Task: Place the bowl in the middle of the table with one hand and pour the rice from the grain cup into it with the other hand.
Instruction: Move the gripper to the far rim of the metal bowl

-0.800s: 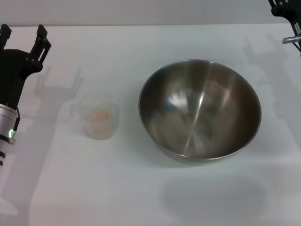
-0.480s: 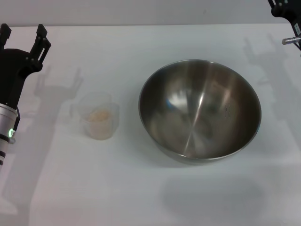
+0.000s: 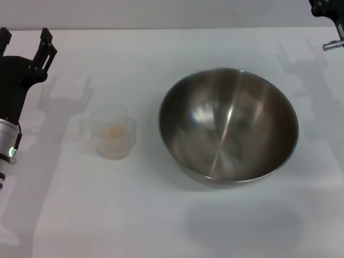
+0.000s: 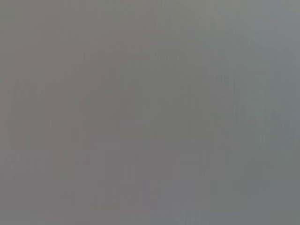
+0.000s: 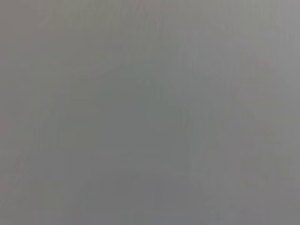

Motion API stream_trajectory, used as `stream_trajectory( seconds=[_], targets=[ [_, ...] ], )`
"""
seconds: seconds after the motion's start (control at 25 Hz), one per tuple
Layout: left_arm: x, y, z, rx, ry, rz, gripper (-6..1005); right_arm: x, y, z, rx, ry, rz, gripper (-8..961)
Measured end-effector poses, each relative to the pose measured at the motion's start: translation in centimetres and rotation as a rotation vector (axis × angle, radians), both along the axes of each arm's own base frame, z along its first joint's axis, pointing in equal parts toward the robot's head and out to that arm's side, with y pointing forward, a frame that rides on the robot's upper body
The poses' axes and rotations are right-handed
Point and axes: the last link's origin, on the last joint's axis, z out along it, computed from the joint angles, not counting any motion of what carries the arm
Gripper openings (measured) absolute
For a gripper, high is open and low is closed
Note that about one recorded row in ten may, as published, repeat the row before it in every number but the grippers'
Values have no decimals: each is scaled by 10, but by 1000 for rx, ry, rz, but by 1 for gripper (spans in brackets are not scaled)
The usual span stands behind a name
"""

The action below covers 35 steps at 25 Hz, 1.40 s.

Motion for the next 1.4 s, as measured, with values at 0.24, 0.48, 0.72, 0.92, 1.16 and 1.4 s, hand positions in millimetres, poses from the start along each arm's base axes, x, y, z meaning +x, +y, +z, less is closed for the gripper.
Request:
stream_trajectory(
  seconds=[0.24, 0.48, 0.72, 0.92, 1.16, 1.4],
  targets=[
    [-1, 0, 0, 1, 4, 2, 829, -17, 20, -10, -113, 77, -45, 702],
    [-1, 1, 2, 5, 9, 2, 825, -49, 42, -22, -314, 118, -184, 702],
    [-4, -1, 5, 16, 7, 8, 821, -103, 42, -4, -596, 108, -390, 702],
    [-4, -1, 5, 17, 4, 8, 818, -132, 30, 22, -791, 26, -553, 702],
    [-5, -1, 5, 17, 5, 9, 814, -134, 13, 33, -1076, -127, -777, 700],
    [-8, -1, 8, 29, 8, 20, 810, -121, 10, 30, -1168, -225, -878, 699]
  ],
)
